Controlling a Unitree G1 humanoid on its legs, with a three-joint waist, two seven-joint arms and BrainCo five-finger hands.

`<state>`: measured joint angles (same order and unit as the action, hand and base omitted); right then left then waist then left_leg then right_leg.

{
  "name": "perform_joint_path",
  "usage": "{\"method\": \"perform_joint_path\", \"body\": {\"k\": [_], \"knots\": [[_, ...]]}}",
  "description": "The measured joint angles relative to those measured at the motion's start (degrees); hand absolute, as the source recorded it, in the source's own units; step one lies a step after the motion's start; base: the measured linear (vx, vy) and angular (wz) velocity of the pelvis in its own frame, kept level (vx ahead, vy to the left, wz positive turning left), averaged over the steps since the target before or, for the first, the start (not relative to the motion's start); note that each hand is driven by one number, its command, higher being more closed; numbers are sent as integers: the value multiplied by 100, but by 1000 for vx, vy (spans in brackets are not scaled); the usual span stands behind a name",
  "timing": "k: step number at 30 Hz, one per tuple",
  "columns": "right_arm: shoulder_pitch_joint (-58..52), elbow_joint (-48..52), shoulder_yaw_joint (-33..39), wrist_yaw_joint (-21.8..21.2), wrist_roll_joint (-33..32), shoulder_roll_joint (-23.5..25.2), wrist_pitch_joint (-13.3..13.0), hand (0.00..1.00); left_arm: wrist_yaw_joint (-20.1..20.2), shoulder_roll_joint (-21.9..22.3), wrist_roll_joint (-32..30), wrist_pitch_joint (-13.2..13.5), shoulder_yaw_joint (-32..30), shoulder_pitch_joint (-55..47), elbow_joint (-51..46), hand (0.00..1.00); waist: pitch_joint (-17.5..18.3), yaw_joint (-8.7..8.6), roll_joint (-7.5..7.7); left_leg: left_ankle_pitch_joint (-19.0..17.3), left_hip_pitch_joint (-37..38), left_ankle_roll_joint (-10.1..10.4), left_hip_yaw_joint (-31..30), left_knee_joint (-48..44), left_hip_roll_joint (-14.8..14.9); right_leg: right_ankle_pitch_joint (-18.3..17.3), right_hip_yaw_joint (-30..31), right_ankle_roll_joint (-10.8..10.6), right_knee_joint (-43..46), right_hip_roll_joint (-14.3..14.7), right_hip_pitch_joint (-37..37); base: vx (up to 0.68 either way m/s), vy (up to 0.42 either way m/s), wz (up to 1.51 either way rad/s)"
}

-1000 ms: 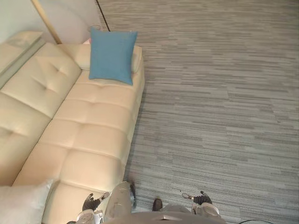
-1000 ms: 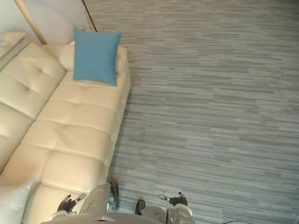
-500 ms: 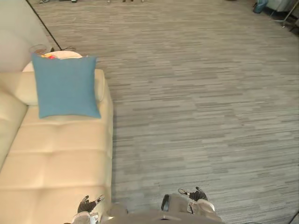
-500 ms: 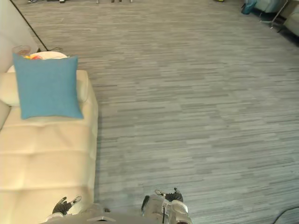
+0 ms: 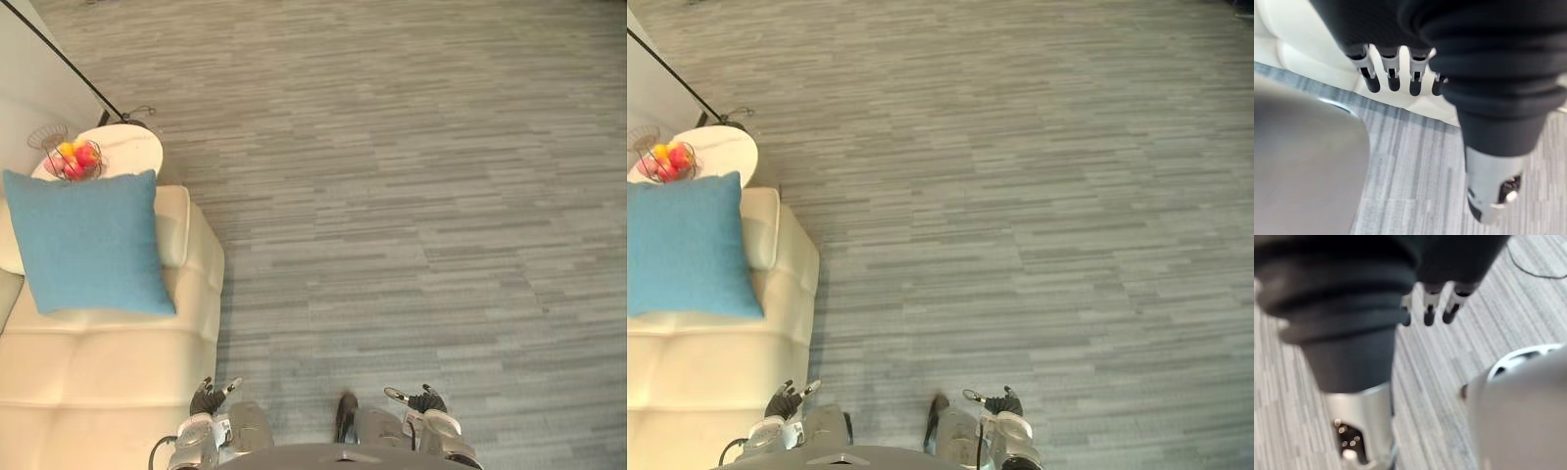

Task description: Pick up cushions and gather them together orderly.

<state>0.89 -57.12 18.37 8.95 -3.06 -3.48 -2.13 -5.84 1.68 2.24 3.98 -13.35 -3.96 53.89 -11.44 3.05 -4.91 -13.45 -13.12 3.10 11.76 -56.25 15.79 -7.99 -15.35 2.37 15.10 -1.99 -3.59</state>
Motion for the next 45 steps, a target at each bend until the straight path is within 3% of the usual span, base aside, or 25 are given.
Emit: {"method": "perform_joint_path", "body": {"k": [2,4,5,6,7,8,10,12,14,15,18,22,23,25,26,27,29,31,32,33,35,38,41,44,45], "knots": [[11,3,38,1,0,29,1,0,3,3,-3,20,10,8,-46,0,-1,19,11,-83,-226,-39,406,1291,-216,-1,-138,-147,-338,-123,324,384,47,15],[-14,8,41,6,-2,16,-2,0,-2,-2,-4,17,113,13,-34,0,13,-2,-8,273,-237,-67,803,2862,-459,-25,-326,-345,-594,-218,617,354,98,46],[-98,3,41,13,-1,-58,-1,0,2,3,-2,15,242,-5,-9,0,71,15,-110,1251,-258,-322,1128,3825,-561,-128,-483,-536,-670,-174,785,409,145,65],[-101,-19,50,31,-2,-40,22,0,5,-61,11,20,259,43,30,0,143,29,35,1251,-187,-514,1184,3903,-755,-208,-547,-647,-646,-325,823,414,151,62],[-116,-17,40,31,-1,-13,19,0,6,-108,12,23,268,37,31,0,180,32,128,1241,-137,-557,1164,4062,-898,-211,-603,-662,-644,-422,853,412,138,62],[-102,-13,33,30,-1,59,3,0,11,-220,14,20,281,57,45,0,205,19,367,1176,-55,-644,1067,4249,-1188,-297,-712,-797,-492,-644,875,389,131,62],[-83,-27,25,28,1,65,6,0,10,-240,17,10,317,106,144,0,203,13,399,960,81,-693,884,4209,-1345,-333,-717,-857,371,-891,719,362,145,66],[-148,-17,-30,4,1,97,5,0,7,-333,-7,-31,563,118,205,0,196,-86,431,636,450,-730,477,4060,-1488,84,-327,-1264,3033,-1399,-110,397,135,92],[-187,59,-43,-9,-1,94,-22,0,4,-415,-10,-58,683,114,250,0,192,-154,453,516,674,-767,135,3980,-1532,-114,51,-1107,4185,-1394,-641,328,35,104],[-198,71,-106,-8,2,71,-22,0,-3,-409,-7,-62,665,97,237,0,163,-119,404,511,861,-768,-20,4065,-1559,-292,154,-1017,4275,-1318,-879,290,-7,107],[-236,210,-182,-16,5,126,-28,0,-11,-361,-6,-61,653,86,231,0,165,-95,443,469,1245,-692,-555,4415,-1622,-531,299,-951,2849,-1056,-1168,276,-106,94],[-257,183,-185,-16,4,139,-18,0,-11,-343,-6,-50,582,91,250,0,213,-123,518,296,1205,-521,-1394,4536,-1704,59,1205,-1015,24,-682,-1161,185,-251,112],[-295,153,-117,-16,4,142,-16,0,-24,-364,-6,-43,491,97,327,0,239,-132,578,190,1200,-364,-1790,4484,-1752,417,1272,-970,-109,-738,-1099,241,-402,160],[-317,120,-12,-15,10,135,-13,0,-59,-287,9,-39,348,65,324,0,305,-126,552,50,1206,-201,-2033,4379,-1599,533,900,-829,164,-696,-984,297,-428,161],[-306,110,33,-6,9,73,-17,0,-104,-140,40,-33,215,26,297,0,328,-82,340,76,924,-9,-1643,3727,-1171,297,240,-640,268,-657,-773,289,-320,134],[-306,115,34,-7,5,76,-16,0,-94,-126,42,-28,216,28,287,0,325,-86,311,96,809,23,-1473,3510,-1105,256,123,-603,276,-656,-702,348,-354,158],[-315,130,26,-9,4,79,-14,0,-94,-87,96,-6,210,28,226,0,298,-21,237,138,481,145,-319,2778,-668,112,-552,-458,133,-655,-137,265,-264,121],[-319,180,28,-9,3,68,-18,0,-90,-84,95,-4,223,29,185,0,297,20,241,133,458,132,63,2755,-574,96,-765,-433,26,-661,69,135,-115,70],[-302,212,27,-10,2,67,-23,0,-88,-81,93,12,226,31,179,0,298,35,239,167,419,110,239,2881,-568,96,-866,-435,-31,-668,144,167,-87,63],[-258,221,28,-16,3,65,-39,0,-86,-80,89,19,229,39,192,0,304,39,224,568,350,37,548,3314,-584,68,-1035,-481,-57,-679,173,192,-45,73],[-235,215,29,-17,2,76,-15,0,-86,-126,82,16,256,94,224,0,325,22,244,636,370,-29,750,3704,-702,77,-1231,-539,-128,-745,179,153,27,71],[-247,203,29,-17,3,263,-10,0,-87,-244,47,16,345,139,221,0,279,85,438,1005,461,-105,859,4395,-983,362,-1499,-667,-725,-774,367,105,61,67],[-243,155,-12,-27,16,313,-12,0,-85,-271,50,19,334,122,258,0,264,181,489,1033,851,-147,854,4621,-1141,432,-1479,-693,-949,-776,762,46,49,8],[-249,127,-21,-28,91,311,-20,0,-57,-268,65,35,234,77,353,0,312,141,542,928,1038,-262,739,4801,-1238,281,-1443,-787,-374,-938,706,-17,57,7],[-267,76,-46,-29,118,317,-16,0,-6,-264,77,24,219,89,379,0,310,124,564,779,1067,-333,636,4816,-1241,151,-1375,-852,241,-1099,514,-76,59,31]]}}
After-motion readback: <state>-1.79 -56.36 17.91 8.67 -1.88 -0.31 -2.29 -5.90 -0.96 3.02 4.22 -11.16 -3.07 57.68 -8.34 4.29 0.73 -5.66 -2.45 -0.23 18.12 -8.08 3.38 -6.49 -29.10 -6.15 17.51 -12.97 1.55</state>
